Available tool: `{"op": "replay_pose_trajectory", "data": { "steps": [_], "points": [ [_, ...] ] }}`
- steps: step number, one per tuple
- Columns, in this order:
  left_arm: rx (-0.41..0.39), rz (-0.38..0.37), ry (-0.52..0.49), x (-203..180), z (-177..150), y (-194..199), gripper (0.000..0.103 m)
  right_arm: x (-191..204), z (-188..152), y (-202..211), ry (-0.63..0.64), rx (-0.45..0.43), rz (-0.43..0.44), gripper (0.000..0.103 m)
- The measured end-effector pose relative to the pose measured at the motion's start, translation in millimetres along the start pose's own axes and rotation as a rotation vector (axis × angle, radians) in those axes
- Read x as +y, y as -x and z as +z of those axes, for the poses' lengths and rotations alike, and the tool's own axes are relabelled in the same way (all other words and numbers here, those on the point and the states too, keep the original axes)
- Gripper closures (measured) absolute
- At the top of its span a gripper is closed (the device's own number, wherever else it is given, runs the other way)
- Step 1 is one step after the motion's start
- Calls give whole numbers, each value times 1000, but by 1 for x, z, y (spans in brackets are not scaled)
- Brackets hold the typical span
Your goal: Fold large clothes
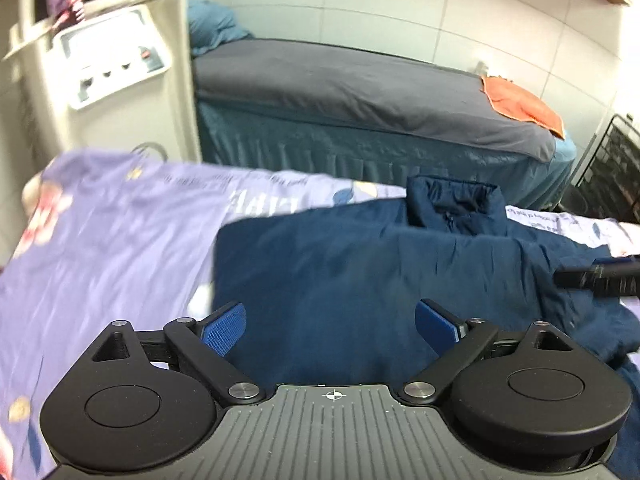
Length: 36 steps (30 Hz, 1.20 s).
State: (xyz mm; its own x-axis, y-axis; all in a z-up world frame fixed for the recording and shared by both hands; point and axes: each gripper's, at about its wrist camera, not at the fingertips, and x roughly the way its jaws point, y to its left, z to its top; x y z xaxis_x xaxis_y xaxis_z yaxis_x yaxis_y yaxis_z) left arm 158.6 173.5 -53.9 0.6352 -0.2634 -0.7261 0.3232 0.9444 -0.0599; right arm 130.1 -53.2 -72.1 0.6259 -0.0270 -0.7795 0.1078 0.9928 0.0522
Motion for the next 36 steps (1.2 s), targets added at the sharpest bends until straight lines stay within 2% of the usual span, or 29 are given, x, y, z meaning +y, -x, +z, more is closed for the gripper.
{"op": "replay_pose_trajectory", "data": {
  "steps": [2, 5, 7, 10, 11, 13, 16, 21, 27, 32, 36],
  "points": [
    [38, 1, -40, -13, 8, -30, 0, 16, -1, -16, 50, 33, 23, 22],
    [201, 34, -92, -27, 2, -80, 0, 27, -6, -49, 92, 120, 5, 22],
    [268, 80, -148, -32, -10, -105, 0, 24, -13, -74, 77, 195, -36, 22],
    [283, 93, -212, -33, -23, -122, 0, 16, -17, -105, 15, 282, -33, 18],
    [287, 88, -208, -32, -24, -125, 0, 16, -16, -108, 7, 282, -36, 17],
    [320, 76, -172, -26, -20, -132, 0, 19, -14, -117, 21, 298, -86, 3],
    [359, 59, -146, -23, -14, -144, 0, 16, -13, -130, -6, 329, -93, 0],
    [353, 68, -151, -24, -12, -155, 0, 18, -7, -139, -23, 367, -113, 0],
    [347, 72, -149, -23, -14, -150, 0, 17, -10, -138, -38, 331, -102, 0],
    [321, 49, -135, -18, -12, -133, 0, 19, -10, -110, -36, 317, -113, 2],
    [232, 26, -135, -12, -24, -92, 0, 19, -12, -66, -33, 255, -37, 6]
  ]
}}
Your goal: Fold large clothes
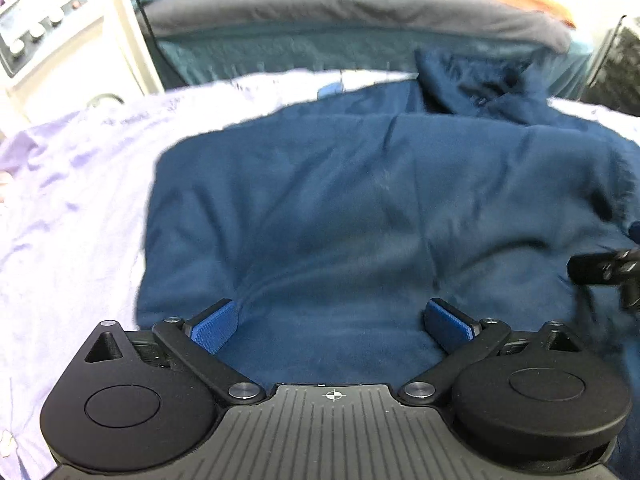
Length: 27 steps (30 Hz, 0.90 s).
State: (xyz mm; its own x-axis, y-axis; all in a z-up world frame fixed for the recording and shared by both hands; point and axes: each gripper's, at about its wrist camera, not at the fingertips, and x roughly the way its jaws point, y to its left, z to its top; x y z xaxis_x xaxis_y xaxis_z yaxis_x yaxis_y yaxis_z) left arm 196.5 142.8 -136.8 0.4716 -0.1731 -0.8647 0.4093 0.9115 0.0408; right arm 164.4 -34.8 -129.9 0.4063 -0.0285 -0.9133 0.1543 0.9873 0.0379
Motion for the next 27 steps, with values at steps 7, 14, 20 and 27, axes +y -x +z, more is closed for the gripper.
{"op": "replay_pose_trajectory", "data": {
  "steps": [7, 14, 20, 27],
  "points": [
    [-53, -9, 75, 37, -68, 80, 0, -52, -56, 84, 50, -77, 165, 5],
    [60, 12, 289, 83, -153, 109, 0, -146, -137, 122, -80, -35, 83, 5],
    [121, -101, 483, 101, -201, 115, 0, -195, -202, 129, -257, 36, 50, 5],
    [198, -223, 517, 95, -236, 116, 0, -210, -259, 110, -393, 149, 149, 7]
  ]
}}
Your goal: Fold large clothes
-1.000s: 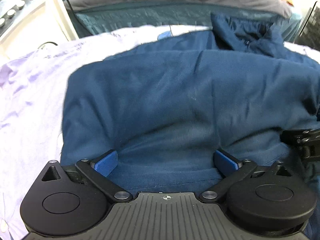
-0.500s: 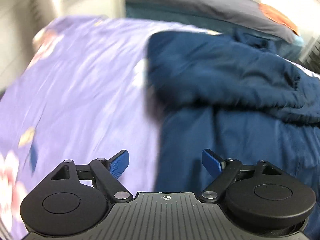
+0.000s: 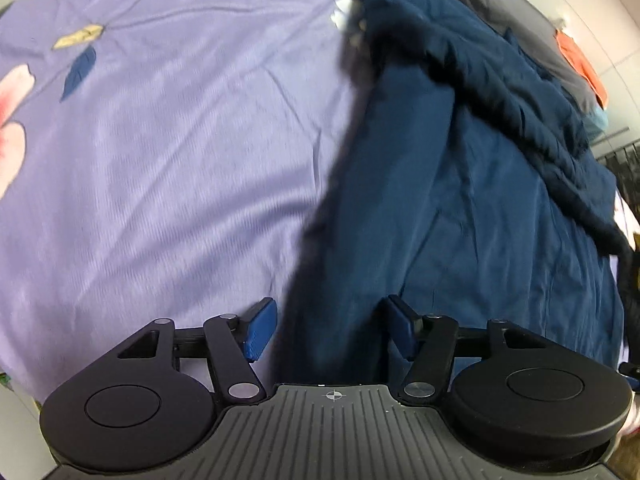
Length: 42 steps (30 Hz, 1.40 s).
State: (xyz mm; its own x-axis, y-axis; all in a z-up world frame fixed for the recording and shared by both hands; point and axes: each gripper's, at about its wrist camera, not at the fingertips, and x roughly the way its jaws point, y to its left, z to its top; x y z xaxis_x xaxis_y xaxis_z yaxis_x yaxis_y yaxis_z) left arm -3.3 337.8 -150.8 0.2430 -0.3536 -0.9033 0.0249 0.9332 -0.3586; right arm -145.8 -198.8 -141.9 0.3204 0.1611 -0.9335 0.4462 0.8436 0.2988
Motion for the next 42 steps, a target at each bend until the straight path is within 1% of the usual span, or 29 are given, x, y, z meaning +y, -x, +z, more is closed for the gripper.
{"op": "replay_pose_trajectory", "data": {
  "steps": [4, 6, 8, 10, 12, 15, 18, 20, 22, 24, 26, 28, 30, 31, 33, 37, 39, 40, 42],
  "points": [
    [24, -74, 32, 9, -14, 1, 0, -10, -20, -12, -71, 83, 90, 8],
    [55, -128, 43, 14, -22, 2, 0, -12, -26, -16, -83, 102, 130, 8],
    [77, -164, 36, 15, -30, 4, 0, -9, -28, -17, -71, 106, 144, 8],
    [61, -178, 49, 17, -36, 7, 0, -6, -27, -19, -53, 114, 156, 11],
    [62, -200, 89, 23, -38, 5, 0, -1, -26, -22, -29, 129, 163, 13],
    [73, -194, 127, 26, -39, -3, 0, 1, -22, -29, -4, 146, 152, 16],
    [77, -169, 94, 19, -32, -1, 0, 0, -17, -32, -10, 161, 142, 18],
    [24, -139, 60, 16, -25, 13, 0, 3, -15, -31, 3, 170, 141, 18],
    [-64, -127, 62, 29, -19, 38, 0, 5, -15, -29, 21, 177, 138, 16],
    [-126, -118, 73, 48, -16, 66, 0, 2, -16, -27, 19, 179, 134, 15],
    [-165, -86, 75, 67, -16, 91, 0, -4, -17, -26, 3, 186, 130, 16],
    [-183, -84, 62, 80, -20, 112, 0, -9, -18, -25, -22, 195, 137, 16],
    [-171, -112, 47, 78, -22, 115, 0, -13, -18, -23, -43, 193, 150, 16],
    [-152, -133, 41, 75, -25, 110, 0, -14, -18, -23, -50, 193, 156, 15],
    [-98, -164, 15, 62, -30, 91, 0, -13, -18, -24, -55, 196, 163, 13],
    [19, -208, -41, 31, -45, 37, 0, -7, -18, -24, -29, 203, 156, 12],
    [84, -209, -66, 19, -54, 17, 0, -6, -19, -22, -15, 202, 151, 12],
    [102, -195, -88, 11, -59, 10, 0, -5, -19, -21, -10, 199, 148, 12],
    [76, -162, -124, 2, -65, 6, 0, -8, -22, -18, -8, 191, 149, 14]
  ]
}}
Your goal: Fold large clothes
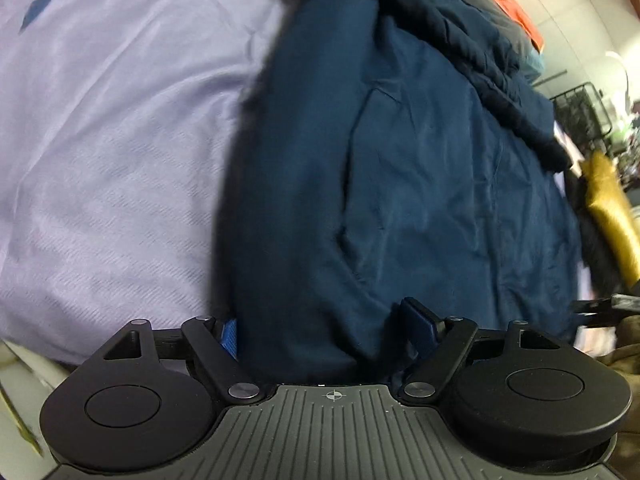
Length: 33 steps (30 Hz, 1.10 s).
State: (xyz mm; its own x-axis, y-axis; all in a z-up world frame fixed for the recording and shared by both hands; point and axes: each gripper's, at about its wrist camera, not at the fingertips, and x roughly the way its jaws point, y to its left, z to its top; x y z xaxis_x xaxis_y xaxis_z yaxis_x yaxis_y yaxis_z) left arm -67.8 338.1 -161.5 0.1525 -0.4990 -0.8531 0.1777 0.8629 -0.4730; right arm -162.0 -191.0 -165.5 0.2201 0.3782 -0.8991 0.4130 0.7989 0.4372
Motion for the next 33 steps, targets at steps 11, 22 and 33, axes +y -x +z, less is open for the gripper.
{"op": "replay_pose_trajectory", "data": {
  "steps": [11, 22, 33],
  "points": [
    [49, 5, 2, -9, 12, 18, 9, 6, -19, 11, 35, -21, -7, 67],
    [-37, -48, -12, -38, 53, 37, 23, 29, 10, 54, 56, -62, 149, 84],
    [-88, -65, -194, -81, 176, 48, 27, 69, 122, 86, 8, -248, 388, 89]
  ]
}}
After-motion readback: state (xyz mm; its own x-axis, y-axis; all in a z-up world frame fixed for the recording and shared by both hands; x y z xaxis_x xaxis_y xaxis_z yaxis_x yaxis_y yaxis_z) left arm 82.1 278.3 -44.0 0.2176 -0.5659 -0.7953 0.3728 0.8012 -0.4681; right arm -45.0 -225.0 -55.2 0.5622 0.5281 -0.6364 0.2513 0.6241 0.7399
